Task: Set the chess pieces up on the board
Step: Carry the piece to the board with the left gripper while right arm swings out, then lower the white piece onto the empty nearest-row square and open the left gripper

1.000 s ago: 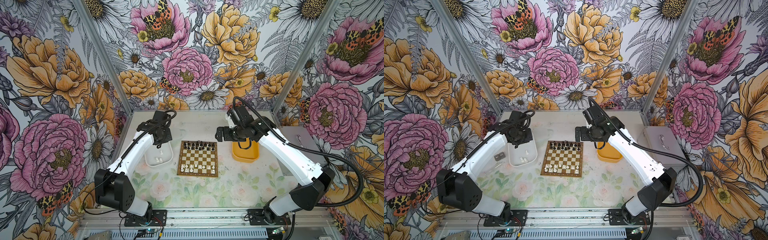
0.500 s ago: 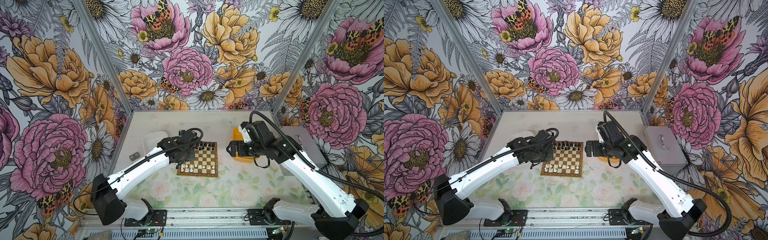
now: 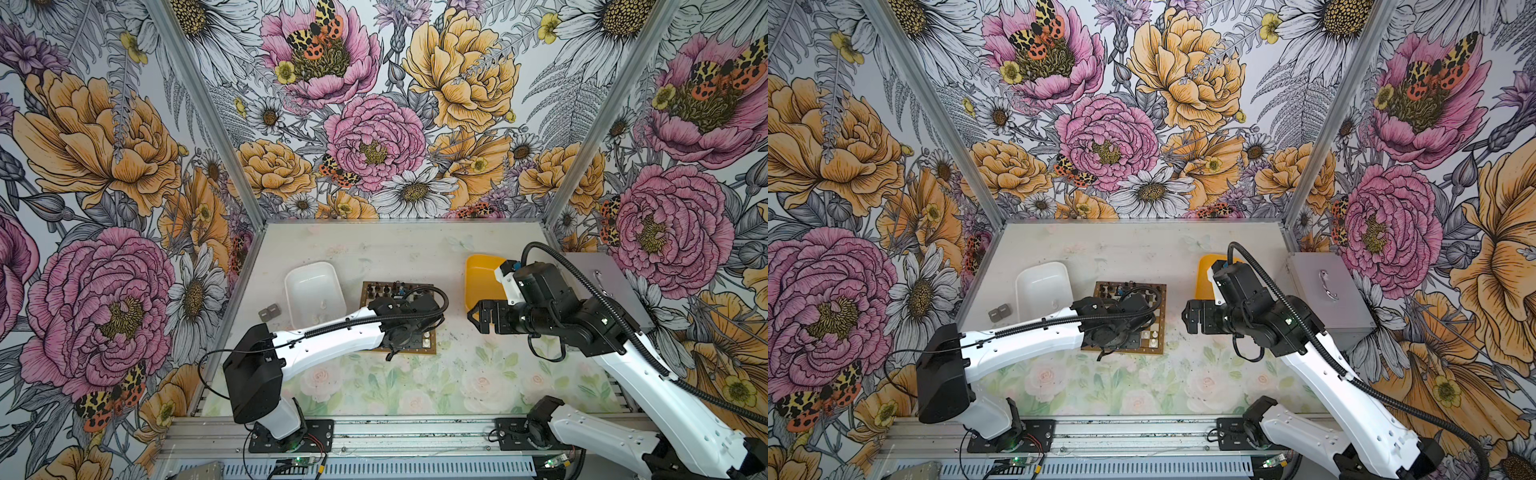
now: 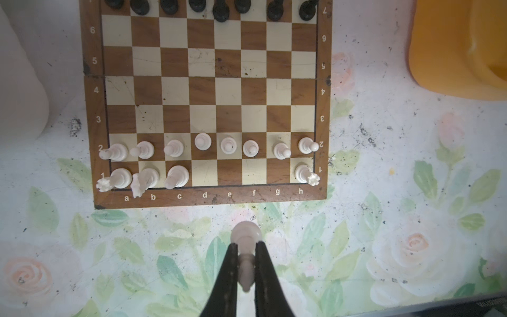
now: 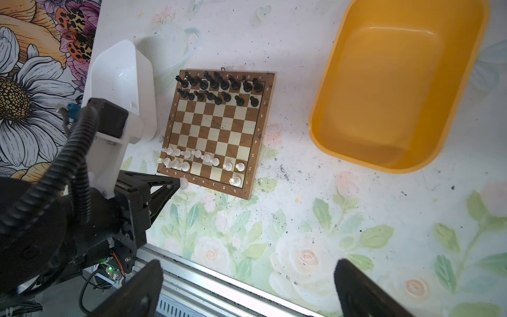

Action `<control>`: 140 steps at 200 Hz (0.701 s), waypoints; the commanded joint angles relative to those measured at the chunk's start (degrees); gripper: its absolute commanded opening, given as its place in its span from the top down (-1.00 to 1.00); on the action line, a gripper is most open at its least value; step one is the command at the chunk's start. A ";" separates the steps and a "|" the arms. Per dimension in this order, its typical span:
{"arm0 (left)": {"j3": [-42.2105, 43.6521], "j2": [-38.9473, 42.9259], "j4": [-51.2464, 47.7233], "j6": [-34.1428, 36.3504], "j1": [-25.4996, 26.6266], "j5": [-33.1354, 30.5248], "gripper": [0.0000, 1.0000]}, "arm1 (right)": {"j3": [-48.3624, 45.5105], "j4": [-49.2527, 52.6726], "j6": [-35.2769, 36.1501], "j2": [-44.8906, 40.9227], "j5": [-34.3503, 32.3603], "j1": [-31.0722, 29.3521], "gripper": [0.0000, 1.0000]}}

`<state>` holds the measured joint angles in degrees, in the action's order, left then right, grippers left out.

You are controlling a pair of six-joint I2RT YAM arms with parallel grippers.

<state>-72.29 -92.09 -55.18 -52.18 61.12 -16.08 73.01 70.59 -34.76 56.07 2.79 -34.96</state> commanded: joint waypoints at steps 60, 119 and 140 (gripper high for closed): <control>-0.40 -7.44 6.22 2.48 -0.69 2.76 0.82 | 0.86 3.16 -0.52 -1.32 -2.85 -0.46 -0.99; -0.15 -9.28 6.42 3.88 -1.90 3.48 0.76 | 0.66 3.47 -1.01 -1.49 -3.75 -0.37 -0.99; -0.62 -9.84 6.39 4.54 -2.63 3.53 0.75 | 0.72 3.56 -0.80 -1.41 -3.91 -0.38 -0.99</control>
<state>-71.72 -101.38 -49.89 -49.25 59.61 -13.47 73.01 73.56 -35.14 55.51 0.19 -34.96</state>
